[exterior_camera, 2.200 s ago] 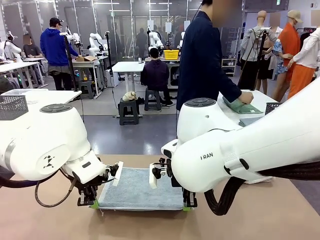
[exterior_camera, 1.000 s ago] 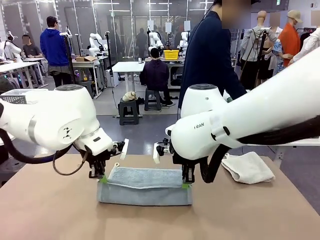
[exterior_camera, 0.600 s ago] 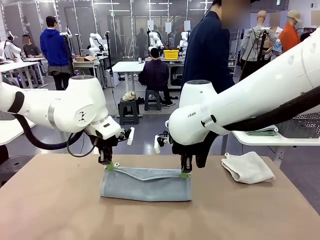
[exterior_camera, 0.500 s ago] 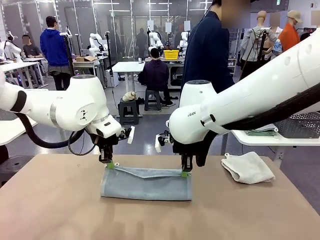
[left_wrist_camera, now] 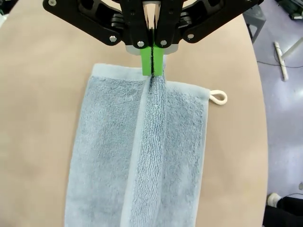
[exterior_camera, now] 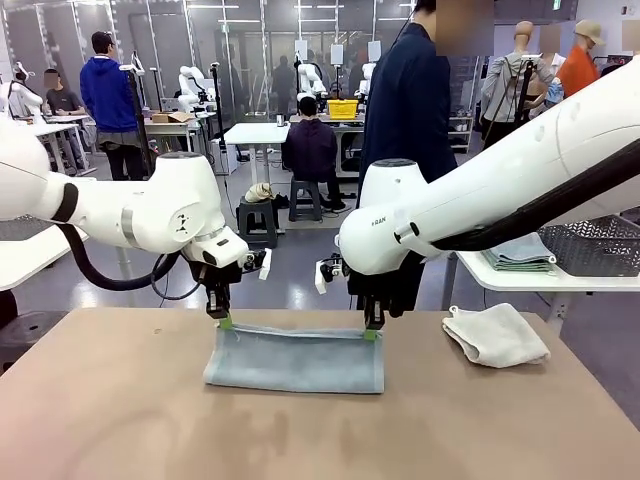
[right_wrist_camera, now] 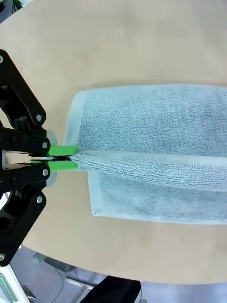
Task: Fold the towels and place them in the basket.
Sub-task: When a person lays out a Towel with hook on the table, fold it in half twice.
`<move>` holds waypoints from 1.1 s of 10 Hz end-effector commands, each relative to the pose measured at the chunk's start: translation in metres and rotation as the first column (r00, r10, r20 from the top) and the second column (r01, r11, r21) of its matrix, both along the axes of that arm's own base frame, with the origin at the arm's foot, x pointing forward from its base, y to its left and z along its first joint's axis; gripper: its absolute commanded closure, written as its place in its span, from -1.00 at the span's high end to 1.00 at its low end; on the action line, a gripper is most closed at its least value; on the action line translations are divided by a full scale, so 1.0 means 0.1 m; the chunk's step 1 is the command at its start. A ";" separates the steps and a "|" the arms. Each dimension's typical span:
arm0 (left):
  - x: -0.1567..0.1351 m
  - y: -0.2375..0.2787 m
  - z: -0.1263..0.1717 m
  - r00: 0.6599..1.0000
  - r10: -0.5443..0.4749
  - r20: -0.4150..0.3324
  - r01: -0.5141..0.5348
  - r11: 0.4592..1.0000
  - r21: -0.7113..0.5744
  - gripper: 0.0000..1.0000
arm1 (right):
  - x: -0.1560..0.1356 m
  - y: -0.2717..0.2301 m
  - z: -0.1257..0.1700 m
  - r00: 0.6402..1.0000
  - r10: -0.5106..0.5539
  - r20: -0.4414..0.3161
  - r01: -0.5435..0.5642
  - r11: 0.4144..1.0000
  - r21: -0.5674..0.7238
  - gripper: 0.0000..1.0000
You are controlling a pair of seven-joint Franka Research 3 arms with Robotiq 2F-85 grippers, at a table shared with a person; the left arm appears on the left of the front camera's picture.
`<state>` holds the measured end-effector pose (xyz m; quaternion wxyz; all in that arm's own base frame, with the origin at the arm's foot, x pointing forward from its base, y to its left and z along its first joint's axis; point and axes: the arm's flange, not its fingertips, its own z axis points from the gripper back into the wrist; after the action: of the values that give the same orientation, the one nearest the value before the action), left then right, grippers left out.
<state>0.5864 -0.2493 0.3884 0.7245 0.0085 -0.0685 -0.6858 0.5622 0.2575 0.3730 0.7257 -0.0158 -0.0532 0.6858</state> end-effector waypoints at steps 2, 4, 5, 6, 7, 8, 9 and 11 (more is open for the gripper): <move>0.29 -0.09 -0.14 0.999 0.045 -0.019 -0.045 0.999 0.031 -0.97 | 0.26 0.00 -0.13 0.999 0.035 0.011 -0.035 0.999 -0.013 -0.90; 0.38 -0.07 -0.21 0.997 0.075 -0.031 -0.074 0.996 0.045 -0.97 | 0.37 0.02 -0.20 0.999 0.039 0.001 -0.039 0.999 -0.020 -0.90; 0.39 -0.05 -0.23 0.996 0.087 -0.036 -0.085 0.995 0.054 -0.97 | 0.41 0.03 -0.24 0.999 0.044 -0.010 -0.044 0.999 -0.020 -0.90; 0.42 -0.04 -0.27 0.995 0.092 -0.042 -0.090 0.994 0.057 -0.97 | 0.43 0.04 -0.26 0.999 0.045 -0.015 -0.046 0.999 -0.021 -0.90; 0.41 -0.02 -0.28 0.994 0.100 -0.047 -0.097 0.993 0.062 -0.97 | 0.44 0.04 -0.29 0.999 0.050 -0.020 -0.050 0.999 -0.015 -0.90; 0.43 -0.02 -0.32 0.994 0.103 -0.043 -0.101 0.993 0.063 -0.97 | 0.44 0.04 -0.30 0.998 0.055 -0.023 -0.056 0.998 -0.009 -0.90; 0.43 -0.01 -0.34 0.993 0.115 -0.036 -0.113 0.992 0.065 -0.66 | 0.44 0.04 -0.31 0.998 0.061 -0.025 -0.061 0.998 0.000 -0.50; 0.39 0.03 -0.28 0.990 0.137 0.007 -0.138 0.989 0.054 -0.27 | 0.41 0.03 -0.27 0.998 0.066 -0.010 -0.066 0.998 0.008 -0.10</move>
<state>0.6258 -0.2477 0.3557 0.7619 0.0153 -0.0414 -0.6462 0.6021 0.2658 0.3413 0.7149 -0.0109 -0.0486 0.6974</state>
